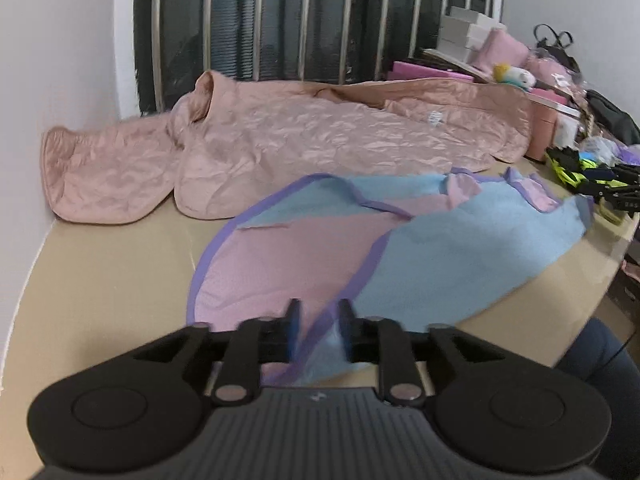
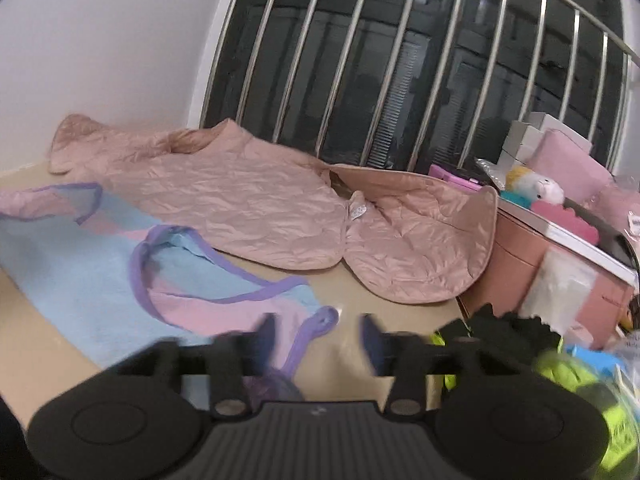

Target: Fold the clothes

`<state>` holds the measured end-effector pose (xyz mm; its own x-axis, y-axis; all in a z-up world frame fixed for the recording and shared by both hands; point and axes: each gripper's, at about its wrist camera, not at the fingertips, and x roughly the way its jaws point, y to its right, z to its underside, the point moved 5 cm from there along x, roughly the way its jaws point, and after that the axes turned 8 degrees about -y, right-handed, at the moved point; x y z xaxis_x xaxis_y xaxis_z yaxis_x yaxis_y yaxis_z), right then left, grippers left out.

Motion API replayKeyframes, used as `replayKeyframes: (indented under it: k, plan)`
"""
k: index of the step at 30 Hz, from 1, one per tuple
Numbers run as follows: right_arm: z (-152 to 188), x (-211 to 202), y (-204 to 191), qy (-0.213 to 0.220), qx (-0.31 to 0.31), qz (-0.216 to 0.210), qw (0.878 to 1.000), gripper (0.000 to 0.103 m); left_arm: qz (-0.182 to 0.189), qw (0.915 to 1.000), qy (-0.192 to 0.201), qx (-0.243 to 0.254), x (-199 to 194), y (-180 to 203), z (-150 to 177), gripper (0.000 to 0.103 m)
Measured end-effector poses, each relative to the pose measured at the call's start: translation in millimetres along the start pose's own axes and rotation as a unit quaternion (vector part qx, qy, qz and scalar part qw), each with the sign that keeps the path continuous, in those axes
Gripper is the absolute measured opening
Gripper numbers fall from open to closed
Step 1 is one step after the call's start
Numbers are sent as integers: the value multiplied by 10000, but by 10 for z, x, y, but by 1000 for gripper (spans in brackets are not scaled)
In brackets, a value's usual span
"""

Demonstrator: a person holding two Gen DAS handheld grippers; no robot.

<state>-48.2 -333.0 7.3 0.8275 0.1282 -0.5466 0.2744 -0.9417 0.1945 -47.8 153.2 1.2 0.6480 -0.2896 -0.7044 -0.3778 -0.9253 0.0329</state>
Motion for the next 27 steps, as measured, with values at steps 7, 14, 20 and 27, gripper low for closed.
replayKeyframes:
  k: [7,14,20,27]
  plan:
    - [331,2,60,-194,1463,-836,9855,45,6,9999,-31,-151,34,-21,109,39]
    - [382,183,53,-464,1895,-834,9772,9,-247,9991,-330,-50,106,-8,91,34]
    - [447,22,186,-888,2008,-328,9751,7,-141,9985,-483,-210,-11,153,149,33]
    - [31,-297,57,-320,1341,-192,9903,65,187,9949,-137,-981,-97,-6,-310,54]
